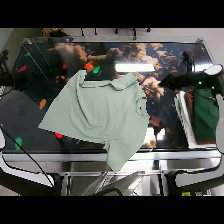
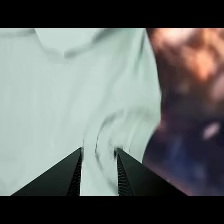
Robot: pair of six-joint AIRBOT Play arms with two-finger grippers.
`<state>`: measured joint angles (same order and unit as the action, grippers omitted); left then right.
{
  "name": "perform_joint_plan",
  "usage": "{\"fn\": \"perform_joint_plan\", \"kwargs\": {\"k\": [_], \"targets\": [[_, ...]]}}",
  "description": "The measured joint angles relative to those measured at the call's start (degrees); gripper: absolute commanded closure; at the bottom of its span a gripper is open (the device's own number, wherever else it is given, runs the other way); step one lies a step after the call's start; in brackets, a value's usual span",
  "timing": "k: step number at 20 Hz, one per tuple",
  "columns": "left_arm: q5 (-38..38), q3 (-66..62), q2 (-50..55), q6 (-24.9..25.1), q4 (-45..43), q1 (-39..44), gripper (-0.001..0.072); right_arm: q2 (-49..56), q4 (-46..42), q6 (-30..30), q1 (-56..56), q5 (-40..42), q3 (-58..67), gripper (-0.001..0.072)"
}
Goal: Fold the shirts.
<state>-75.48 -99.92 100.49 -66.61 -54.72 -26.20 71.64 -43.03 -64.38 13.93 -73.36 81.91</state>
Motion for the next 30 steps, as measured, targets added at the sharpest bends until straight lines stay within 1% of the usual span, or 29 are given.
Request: {"fn": "perform_joint_plan", "kwargs": {"k": [2, 4, 8, 11, 14, 15, 16, 17, 18, 19, 20, 21, 22, 26, 27, 30], "targets": [[-2.7, 4.0, 0.2, 2.7, -0.9, -4.0, 0.0005, -5.6, -0.6, -1.0, 1.2, -0.7, -10.5, 0.0458], [-3.5, 8.2, 0.4, 5.3, -1.7, -6.7, 0.0005, -11.6, -0.6, -1.7, 1.7, -0.6, -20.8, 0.0458], [-5.0, 14.6, 3.0, 9.5, -2.1, -8.5, 0.0005, -21.8, -0.7, -3.0, 2.3, 1.6, -36.7, 0.0458], [-6.7, 16.5, 5.7, 10.9, -1.9, -8.6, 0.0004, -27.2, -0.7, -3.9, 2.4, 2.2, -43.3, 0.0457], [-8.5, 17.0, 7.6, 11.7, -1.2, -8.7, 0.0005, -31.2, -0.7, -4.7, 2.4, 1.7, -46.3, 0.0456], [-10.2, 17.2, 8.3, 11.7, -0.9, -8.5, 0.0006, -32.4, -0.7, -5.0, 2.4, 1.5, -46.9, 0.0439], [-11.4, 17.3, 8.9, 11.8, -0.8, -8.0, 0.0073, -33.3, -0.7, -5.5, 2.4, 1.4, -47.5, 0.0349], [-12.2, 17.4, 9.3, 12.0, -1.2, -7.5, 0.025, -33.9, -0.7, -5.8, 2.4, 1.2, -48.0, 0.0316], [-13.2, 17.5, 9.7, 12.1, -1.9, -6.8, 0.0376, -34.4, -0.7, -6.0, 2.4, 1.2, -48.6, 0.0315], [-14.4, 17.6, 10.1, 12.3, -2.1, -5.9, 0.0451, -34.7, -0.7, -6.2, 2.4, 1.2, -49.2, 0.0315], [-14.9, 17.6, 10.3, 12.7, -2.6, -5.0, 0.0638, -34.9, -0.7, -6.4, 2.4, 1.2, -50.0, 0.0309], [-15.3, 17.7, 10.4, 12.8, -3.4, -4.2, 0.0691, -34.9, -0.8, -6.4, 2.4, 1.2, -50.8, 0.0228], [-16.1, 17.7, 10.6, 13.1, -3.4, -3.5, 0.0691, -34.9, -1.0, -6.6, 2.4, 1.2, -51.6, 0.0166], [-18.6, 17.6, 10.6, 13.2, -3.3, -2.3, 0.0691, -34.8, -1.4, -6.4, 2.4, 2.4, -55.8, 0.017], [-18.8, 17.6, 10.6, 13.1, -3.3, -2.3, 0.0691, -34.7, -1.4, -6.0, 2.4, 3.4, -56.8, 0.0214], [-19.5, 17.6, 10.6, 12.6, -2.9, -3.1, 0.0691, -34.2, -1.3, -5.0, 2.4, 6.8, -58.7, 0.022]]}}
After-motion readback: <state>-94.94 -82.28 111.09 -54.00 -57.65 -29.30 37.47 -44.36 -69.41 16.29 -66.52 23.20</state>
